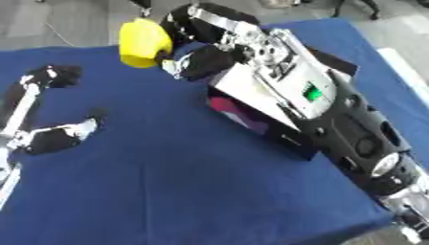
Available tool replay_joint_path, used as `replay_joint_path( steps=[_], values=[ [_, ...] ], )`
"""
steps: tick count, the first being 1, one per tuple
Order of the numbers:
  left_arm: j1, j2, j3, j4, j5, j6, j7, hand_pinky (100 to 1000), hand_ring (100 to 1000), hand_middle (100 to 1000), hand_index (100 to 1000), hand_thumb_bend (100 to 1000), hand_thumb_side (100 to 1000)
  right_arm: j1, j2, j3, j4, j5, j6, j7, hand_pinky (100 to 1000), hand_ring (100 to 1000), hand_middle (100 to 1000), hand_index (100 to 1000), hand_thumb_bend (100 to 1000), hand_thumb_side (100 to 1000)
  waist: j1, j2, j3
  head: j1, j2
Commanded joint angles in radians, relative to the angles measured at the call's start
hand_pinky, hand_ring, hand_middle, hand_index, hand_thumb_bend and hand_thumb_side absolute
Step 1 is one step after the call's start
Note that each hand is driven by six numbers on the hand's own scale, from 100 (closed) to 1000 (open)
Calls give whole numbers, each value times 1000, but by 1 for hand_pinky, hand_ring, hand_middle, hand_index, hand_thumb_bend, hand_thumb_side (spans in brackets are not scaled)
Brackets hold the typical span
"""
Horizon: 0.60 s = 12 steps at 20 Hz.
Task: Pick up the objects with one hand, pass them to the other hand, and then place them into the box on the other side of the table.
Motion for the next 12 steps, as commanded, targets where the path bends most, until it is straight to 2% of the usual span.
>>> replay_joint_path(
  steps=[1,12],
  values=[
    [-8,26,15,-19,8,5,10,799,731,707,833,379,337,12,-52,-49,-14,-9,-3,-42,853,650,536,556,100,100,4,-22,-4,-11,-3],
    [9,47,28,-34,28,25,25,793,723,696,813,291,348,145,-158,-159,39,-18,-22,-153,852,652,545,564,100,100,8,-24,-14,-45,-3]
  ],
)
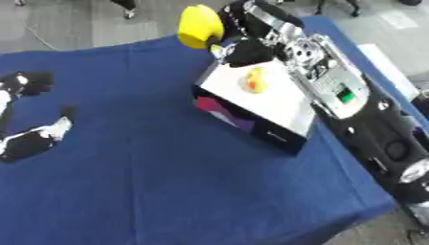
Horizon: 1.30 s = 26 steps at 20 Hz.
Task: Pick up the objects with one hand, pass them to the other hand, and then place them into the box on the other side of the table.
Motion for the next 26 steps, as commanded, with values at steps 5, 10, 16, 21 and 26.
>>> replay_joint_path(
  steps=[5,10,16,21,26],
  values=[
    [-7,25,13,-31,16,5,4,792,721,693,806,279,356,45,-89,-72,67,-21,-19,-49,852,654,550,570,100,100,8,-23,-1,-23,-2],
    [-7,25,13,-34,19,4,-5,793,722,693,803,297,352,62,-104,-86,140,-15,-42,-41,852,655,556,576,100,100,10,-22,0,-34,-4],
    [-7,27,17,-36,20,2,-6,793,722,693,803,305,349,77,-113,-104,224,9,-59,-50,852,658,558,579,100,100,10,-20,2,-47,-6],
    [-8,26,19,-40,24,3,-3,793,721,692,803,301,350,95,-122,-108,263,40,-78,-41,853,667,573,597,100,100,10,-19,2,-67,-6],
    [-8,26,19,-42,27,3,-1,795,717,692,803,287,374,108,-125,-114,308,86,-95,-7,856,706,667,690,100,100,12,-19,1,-74,-8]
  ],
)
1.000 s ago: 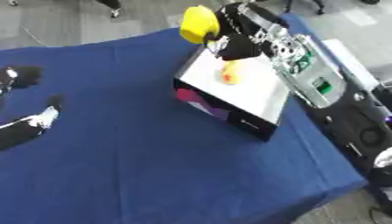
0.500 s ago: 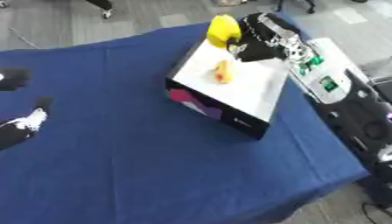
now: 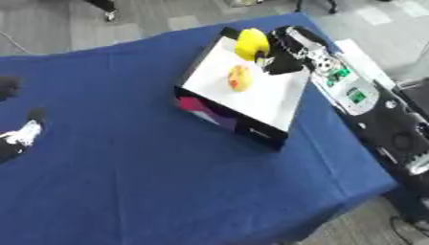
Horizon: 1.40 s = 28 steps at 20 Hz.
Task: Pick up the objects with one hand, pass them to the other hand, and then place them into the box on the other side of the table.
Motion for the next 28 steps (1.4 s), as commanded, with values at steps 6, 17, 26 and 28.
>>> replay_joint_path(
  steps=[6,17,26,28],
  values=[
    [-8,17,14,-18,36,7,44,793,708,683,811,228,521,-1,-47,-33,38,81,-12,24,873,776,833,906,100,284,16,-18,-3,7,-6],
    [-9,19,17,-23,46,10,51,796,709,683,809,208,523,16,-52,-53,7,78,-5,-42,882,814,931,923,100,329,23,-19,-9,27,-4],
    [-8,56,49,-28,48,31,54,799,716,695,812,160,538,22,-54,-79,-63,-107,-67,-114,878,815,926,914,100,395,26,-25,-6,128,-8],
    [-6,80,67,-34,51,50,64,799,720,701,814,170,515,24,-54,-86,-79,-130,-80,-140,874,808,917,904,100,358,27,-25,-4,147,-6]
  ],
)
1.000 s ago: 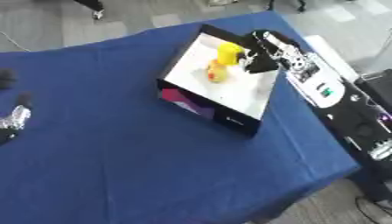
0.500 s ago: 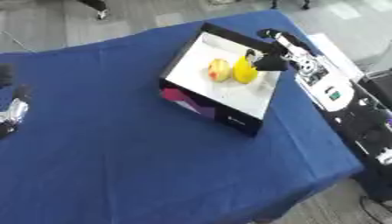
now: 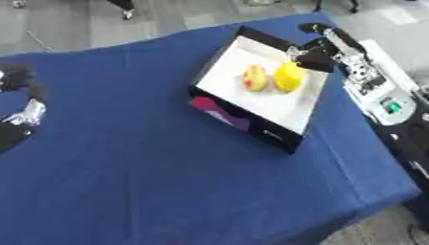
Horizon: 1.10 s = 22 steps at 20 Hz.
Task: Pick up the objects with one hand, pass them to the other hand, and then place them into the box on the other side of the table.
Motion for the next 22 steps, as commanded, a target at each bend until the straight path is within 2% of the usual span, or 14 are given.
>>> replay_joint_path(
  steps=[1,5,6,11,18,22],
  values=[
    [-10,61,39,-28,10,31,11,800,721,704,815,172,506,-4,-48,-27,-42,-42,-20,-39,874,806,916,902,100,357,9,-25,3,31,-5],
    [-12,112,68,-44,16,70,-1,801,724,706,818,177,479,1,-47,-35,-67,-80,-22,-72,872,802,912,898,100,361,10,-25,4,49,-6],
    [-17,147,84,-40,15,84,-5,805,729,710,817,209,423,2,-47,-40,-77,-91,-24,-78,870,797,909,891,100,369,12,-24,7,52,-7],
    [-50,265,132,-14,31,129,-43,808,734,713,819,238,395,6,-48,-54,-127,-135,-26,-107,870,798,910,892,100,369,12,-20,10,73,-11],
    [-92,362,128,55,14,139,-163,817,745,724,825,309,384,10,-47,-62,-166,-112,-26,-72,872,806,919,900,100,389,12,-14,7,101,-13],
    [-133,413,124,135,3,139,-260,829,760,737,839,378,424,8,-48,-63,-171,-116,-22,-72,872,806,919,900,100,394,12,-10,4,113,-14]
  ],
)
